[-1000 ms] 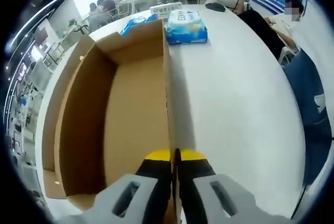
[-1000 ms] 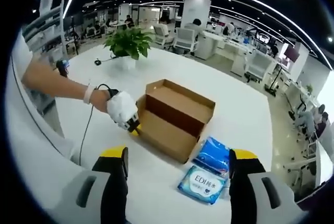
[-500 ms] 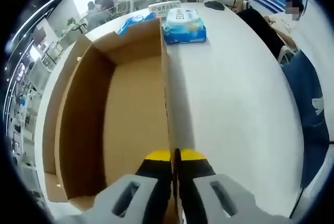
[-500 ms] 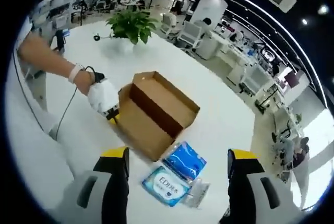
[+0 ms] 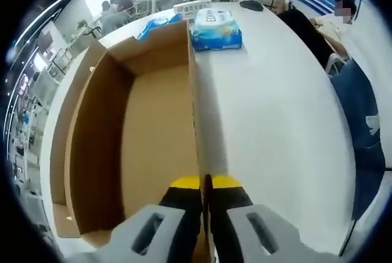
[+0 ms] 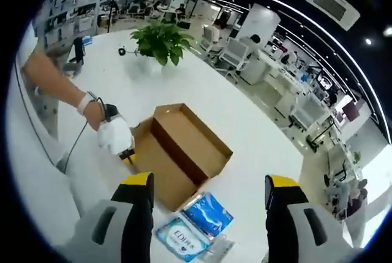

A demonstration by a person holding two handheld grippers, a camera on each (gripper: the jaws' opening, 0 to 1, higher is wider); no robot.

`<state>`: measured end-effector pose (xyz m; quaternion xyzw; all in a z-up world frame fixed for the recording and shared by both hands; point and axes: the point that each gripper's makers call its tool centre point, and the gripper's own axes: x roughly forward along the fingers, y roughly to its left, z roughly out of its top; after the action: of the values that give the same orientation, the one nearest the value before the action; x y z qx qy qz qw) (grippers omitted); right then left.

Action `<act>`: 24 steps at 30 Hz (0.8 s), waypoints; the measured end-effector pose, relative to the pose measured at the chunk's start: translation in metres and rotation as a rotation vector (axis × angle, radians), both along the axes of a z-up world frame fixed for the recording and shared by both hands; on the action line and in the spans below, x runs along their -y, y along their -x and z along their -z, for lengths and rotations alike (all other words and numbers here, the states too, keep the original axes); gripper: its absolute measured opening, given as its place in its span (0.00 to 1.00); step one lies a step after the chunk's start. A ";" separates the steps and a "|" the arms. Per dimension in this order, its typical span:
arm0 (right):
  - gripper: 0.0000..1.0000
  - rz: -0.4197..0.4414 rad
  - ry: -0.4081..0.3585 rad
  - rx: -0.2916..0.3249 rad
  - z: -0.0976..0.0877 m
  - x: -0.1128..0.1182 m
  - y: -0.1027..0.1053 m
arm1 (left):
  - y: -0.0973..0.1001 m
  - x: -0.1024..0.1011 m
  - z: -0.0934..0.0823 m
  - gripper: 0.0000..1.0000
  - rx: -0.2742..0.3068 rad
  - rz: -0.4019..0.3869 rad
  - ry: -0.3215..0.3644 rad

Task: Operate the shoe box by opening the lid, removing the specified soft item, and placing it in the target area until the item is outside and the box remains undamaged.

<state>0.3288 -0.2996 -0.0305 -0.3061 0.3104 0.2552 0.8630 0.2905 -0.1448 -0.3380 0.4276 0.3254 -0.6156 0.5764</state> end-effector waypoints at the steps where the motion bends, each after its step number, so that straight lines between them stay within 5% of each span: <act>1: 0.74 -0.007 -0.001 -0.001 0.000 -0.001 -0.002 | 0.000 0.000 0.000 0.02 -0.001 -0.003 0.001; 24: 0.76 -0.090 -0.103 -0.072 0.027 -0.040 -0.071 | 0.000 -0.003 0.000 0.01 -0.009 -0.015 0.010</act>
<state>0.4000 -0.2600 -0.0578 -0.2657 0.3136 0.3203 0.8535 0.2901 -0.1419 -0.3377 0.4196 0.3282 -0.6147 0.5817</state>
